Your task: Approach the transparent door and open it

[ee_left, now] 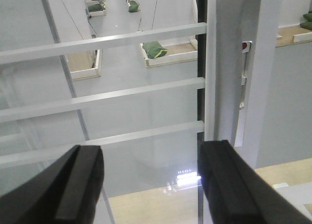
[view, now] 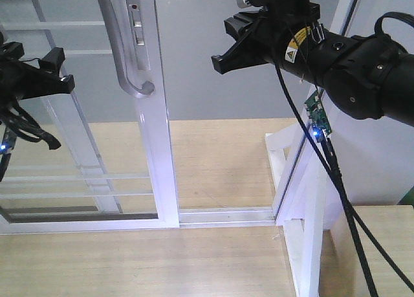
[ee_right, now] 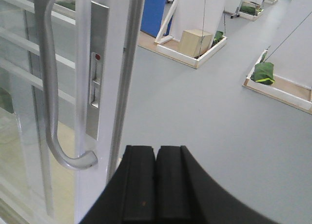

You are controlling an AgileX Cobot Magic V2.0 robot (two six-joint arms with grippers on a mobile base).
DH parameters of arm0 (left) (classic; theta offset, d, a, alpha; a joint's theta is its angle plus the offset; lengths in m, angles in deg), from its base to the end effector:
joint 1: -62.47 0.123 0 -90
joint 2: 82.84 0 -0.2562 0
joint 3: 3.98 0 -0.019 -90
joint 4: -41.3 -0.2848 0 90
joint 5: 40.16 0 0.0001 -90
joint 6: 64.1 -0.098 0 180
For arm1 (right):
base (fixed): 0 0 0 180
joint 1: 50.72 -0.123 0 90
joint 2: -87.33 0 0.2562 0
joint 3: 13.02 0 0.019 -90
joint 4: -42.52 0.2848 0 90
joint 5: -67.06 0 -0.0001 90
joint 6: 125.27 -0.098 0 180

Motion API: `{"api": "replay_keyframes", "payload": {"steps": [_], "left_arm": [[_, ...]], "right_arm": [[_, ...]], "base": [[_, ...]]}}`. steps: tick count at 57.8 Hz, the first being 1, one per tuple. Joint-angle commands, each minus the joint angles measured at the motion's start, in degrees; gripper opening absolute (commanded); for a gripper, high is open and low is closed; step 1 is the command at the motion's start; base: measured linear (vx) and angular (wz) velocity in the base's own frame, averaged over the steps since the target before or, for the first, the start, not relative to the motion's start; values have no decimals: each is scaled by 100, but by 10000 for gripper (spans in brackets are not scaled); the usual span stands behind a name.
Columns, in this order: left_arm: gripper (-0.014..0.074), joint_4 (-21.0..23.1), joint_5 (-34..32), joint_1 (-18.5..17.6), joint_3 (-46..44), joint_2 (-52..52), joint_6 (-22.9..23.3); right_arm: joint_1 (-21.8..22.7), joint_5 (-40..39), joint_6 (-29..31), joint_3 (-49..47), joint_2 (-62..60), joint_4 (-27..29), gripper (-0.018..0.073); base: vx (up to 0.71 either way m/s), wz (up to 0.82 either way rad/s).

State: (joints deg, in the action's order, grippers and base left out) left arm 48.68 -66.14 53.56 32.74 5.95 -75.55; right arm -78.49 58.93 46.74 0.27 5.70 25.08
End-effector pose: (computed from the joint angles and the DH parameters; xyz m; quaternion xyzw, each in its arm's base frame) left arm 0.3307 -0.0463 0.2126 0.0733 0.7609 -0.0016 0.6448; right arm 0.3556 0.1919 0.2654 -0.2626 0.7423 0.1154 0.6055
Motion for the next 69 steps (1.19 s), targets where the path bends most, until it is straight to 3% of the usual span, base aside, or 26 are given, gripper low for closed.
{"api": "replay_keyframes", "payload": {"steps": [1,34,45,51,58,69], "left_arm": [[514,43,-633,-16,-374,188,38],[470,74,-645,-1,-1777,1550,38],[470,810,-628,315,-2165,1833,40],[470,663,-526,386,-2279,1894,33],[470,155,-327,386,-2416,1955,45],[457,103,-331,397,-2625,2128,332]], "right_arm": [[-16,-304,63,-160,-272,-45,-9],[-10,-290,339,-160,-252,-45,-9],[-10,-277,530,-160,-252,-37,-9],[-10,-284,540,-160,-252,-37,-9],[-10,-284,540,-160,-252,-37,-9],[-10,-290,540,-160,-252,-37,-9]], "base": [[0,0],[0,0],[0,0],[0,0],[0,0],[0,0]]}}
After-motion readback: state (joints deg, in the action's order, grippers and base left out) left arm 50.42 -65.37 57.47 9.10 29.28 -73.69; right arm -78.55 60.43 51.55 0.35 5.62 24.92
